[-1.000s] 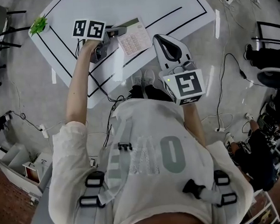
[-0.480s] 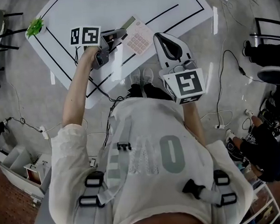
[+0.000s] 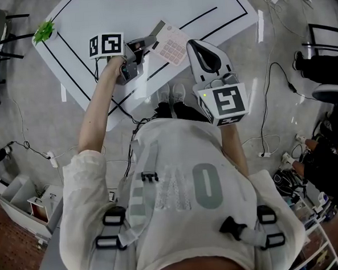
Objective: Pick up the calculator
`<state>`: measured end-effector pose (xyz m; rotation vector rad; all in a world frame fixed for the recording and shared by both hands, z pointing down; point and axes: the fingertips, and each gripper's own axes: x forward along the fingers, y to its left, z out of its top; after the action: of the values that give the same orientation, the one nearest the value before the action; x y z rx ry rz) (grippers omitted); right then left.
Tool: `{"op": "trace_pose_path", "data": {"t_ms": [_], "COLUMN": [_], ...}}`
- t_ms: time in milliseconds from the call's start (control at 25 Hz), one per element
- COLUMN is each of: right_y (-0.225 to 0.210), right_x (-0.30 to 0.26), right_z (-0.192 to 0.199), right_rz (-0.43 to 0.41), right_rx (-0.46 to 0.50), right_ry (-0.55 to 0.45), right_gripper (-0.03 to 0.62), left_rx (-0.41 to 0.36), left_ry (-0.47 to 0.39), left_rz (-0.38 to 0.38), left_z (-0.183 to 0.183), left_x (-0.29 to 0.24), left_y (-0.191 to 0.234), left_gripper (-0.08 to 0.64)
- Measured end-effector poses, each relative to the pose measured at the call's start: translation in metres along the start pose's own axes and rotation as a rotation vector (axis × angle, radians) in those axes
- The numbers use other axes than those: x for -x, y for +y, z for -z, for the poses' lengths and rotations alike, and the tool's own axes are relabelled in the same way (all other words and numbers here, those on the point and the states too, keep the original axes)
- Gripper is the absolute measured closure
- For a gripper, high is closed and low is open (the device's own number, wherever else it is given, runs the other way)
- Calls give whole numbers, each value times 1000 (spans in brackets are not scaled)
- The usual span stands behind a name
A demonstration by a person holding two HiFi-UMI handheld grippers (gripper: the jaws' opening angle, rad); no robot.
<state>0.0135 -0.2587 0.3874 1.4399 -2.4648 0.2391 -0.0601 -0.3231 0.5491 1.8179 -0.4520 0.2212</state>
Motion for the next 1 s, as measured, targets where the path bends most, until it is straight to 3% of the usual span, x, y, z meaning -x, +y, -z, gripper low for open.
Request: {"op": "trace_pose_path", "data": {"t_ms": [240,400,680,1000], "right_y": [-3,-5,-11,-16], "right_x": [3,6,8,12], "right_z": [-2,-1,-10,-35], "right_rz": [11,13,17,16], "right_rx": [2,4,17,64], "right_ry": [-6,-4,-27,-89], "right_gripper": [588,588,588,588], "left_rx": [13,-25,-175,-395], "left_ry": [-16,-17,-61,-259], "left_rz": [-6,-26,-126,-271], "left_z": [-1,-1,-13,-62], "left_x": [1,-2,-4,21], "left_y": [1,-1,-15,-59], "left_gripper": [483,483,483,483]}}
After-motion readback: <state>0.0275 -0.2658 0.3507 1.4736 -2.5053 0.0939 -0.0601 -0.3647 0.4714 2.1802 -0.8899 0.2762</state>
